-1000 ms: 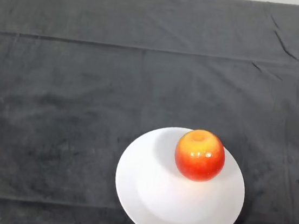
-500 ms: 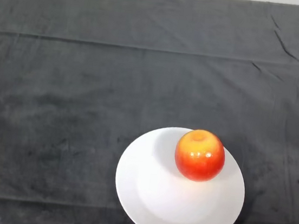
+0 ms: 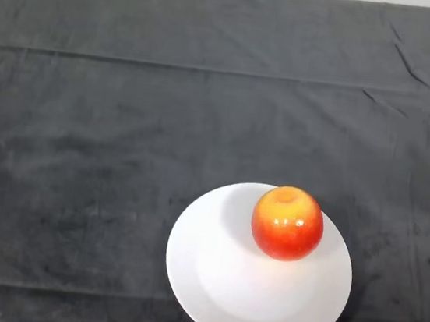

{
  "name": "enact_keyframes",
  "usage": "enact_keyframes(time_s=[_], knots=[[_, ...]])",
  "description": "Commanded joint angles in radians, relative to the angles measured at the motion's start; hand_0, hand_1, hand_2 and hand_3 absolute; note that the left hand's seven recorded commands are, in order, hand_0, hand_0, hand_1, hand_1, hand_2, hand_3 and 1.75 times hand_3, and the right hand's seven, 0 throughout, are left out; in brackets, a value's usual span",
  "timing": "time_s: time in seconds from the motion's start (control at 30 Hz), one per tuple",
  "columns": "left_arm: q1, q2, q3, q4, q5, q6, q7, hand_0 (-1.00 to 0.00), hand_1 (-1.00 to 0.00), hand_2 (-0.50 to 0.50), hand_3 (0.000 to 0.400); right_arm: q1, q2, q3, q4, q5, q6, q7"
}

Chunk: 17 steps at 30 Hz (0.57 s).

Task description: Move the apple to the plate

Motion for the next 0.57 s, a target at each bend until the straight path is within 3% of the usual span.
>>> enact_keyframes(time_s=[0.03, 0.57], knots=[[0.025, 0.010, 0.006, -0.028, 0.000, -0.007, 0.010, 0.00, 0.00, 0.00, 0.000, 0.008, -0.024, -0.0086, -0.012, 0.0036, -0.006, -0.0030], [0.024, 0.010, 0.000, -0.045, 0.003, 0.007, 0.013, 0.00, 0.00, 0.00, 0.000, 0.008, -0.024, -0.0087, -0.012, 0.0035, -0.006, -0.0030]])
